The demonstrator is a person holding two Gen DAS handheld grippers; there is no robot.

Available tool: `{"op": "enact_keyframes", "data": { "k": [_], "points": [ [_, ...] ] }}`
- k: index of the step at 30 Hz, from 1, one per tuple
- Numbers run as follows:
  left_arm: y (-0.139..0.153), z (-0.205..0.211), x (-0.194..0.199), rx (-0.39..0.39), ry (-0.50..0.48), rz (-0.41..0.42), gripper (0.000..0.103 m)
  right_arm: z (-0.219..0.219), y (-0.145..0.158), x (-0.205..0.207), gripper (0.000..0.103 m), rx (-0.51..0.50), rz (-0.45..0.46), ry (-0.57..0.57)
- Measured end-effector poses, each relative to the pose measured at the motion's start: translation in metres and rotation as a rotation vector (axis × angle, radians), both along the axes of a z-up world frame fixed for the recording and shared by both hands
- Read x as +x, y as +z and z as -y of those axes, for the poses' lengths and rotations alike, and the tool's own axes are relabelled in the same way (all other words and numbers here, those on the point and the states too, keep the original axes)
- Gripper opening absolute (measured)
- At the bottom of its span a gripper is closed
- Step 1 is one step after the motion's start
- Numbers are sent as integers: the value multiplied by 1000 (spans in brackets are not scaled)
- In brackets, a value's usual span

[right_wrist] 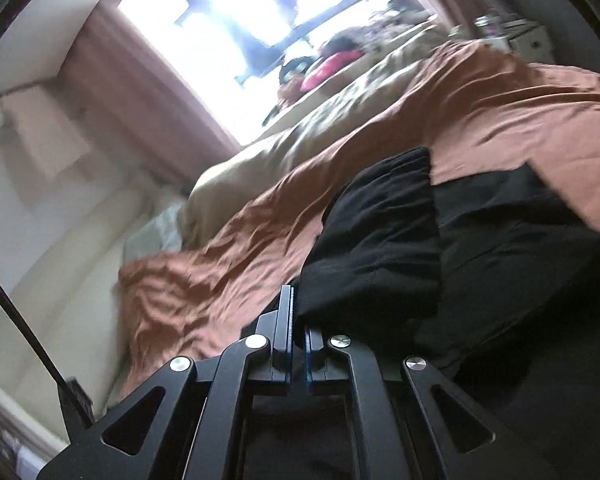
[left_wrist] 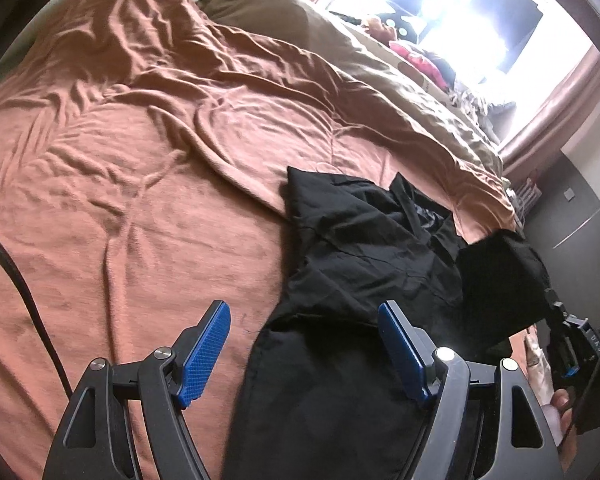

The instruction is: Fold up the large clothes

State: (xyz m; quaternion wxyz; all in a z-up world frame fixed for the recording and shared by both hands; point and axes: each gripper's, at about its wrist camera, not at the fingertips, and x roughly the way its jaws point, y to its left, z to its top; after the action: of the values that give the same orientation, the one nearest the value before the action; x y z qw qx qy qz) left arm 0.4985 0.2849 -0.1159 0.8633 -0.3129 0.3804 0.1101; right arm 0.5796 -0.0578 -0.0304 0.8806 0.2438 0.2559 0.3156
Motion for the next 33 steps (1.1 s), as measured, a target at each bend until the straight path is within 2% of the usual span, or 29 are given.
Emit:
{"op": "enact_keyframes", "data": {
  "k": [3,7,9,10,11,12,15,19,23,29,33],
  "points": [
    [-2,-7,-4,4,6,-7,78,-11,-14,11,1,-64,-57,59],
    [-5,-18,-10,6,18,-16,78,-46,-37,36,9,-165,-217,166],
    [-6,-23,-12,1,29,-17,78,-52,-48,47,31,-158,-292,227],
    [-7,-25,-13,-4,33,-16,78,-50,-50,48,47,-142,-307,246],
    [-7,-26,-13,-12,35,-15,78,-45,-51,48,54,-122,-318,256],
    [-7,-26,-12,-16,35,-13,78,-36,-50,47,56,-89,-332,260],
    [-2,-25,-11,-21,35,0,78,-3,-56,41,58,-15,-371,233],
    [8,-13,-3,-4,9,15,78,42,-53,38,58,-25,-373,143],
    [6,8,9,20,-34,-10,78,84,-48,45,58,-21,-363,66],
    [-9,36,30,14,-110,-53,78,114,-64,54,58,-64,-398,-53],
    [-31,54,48,-4,-143,-117,78,113,-76,57,58,-47,-442,-122]
  ]
}}
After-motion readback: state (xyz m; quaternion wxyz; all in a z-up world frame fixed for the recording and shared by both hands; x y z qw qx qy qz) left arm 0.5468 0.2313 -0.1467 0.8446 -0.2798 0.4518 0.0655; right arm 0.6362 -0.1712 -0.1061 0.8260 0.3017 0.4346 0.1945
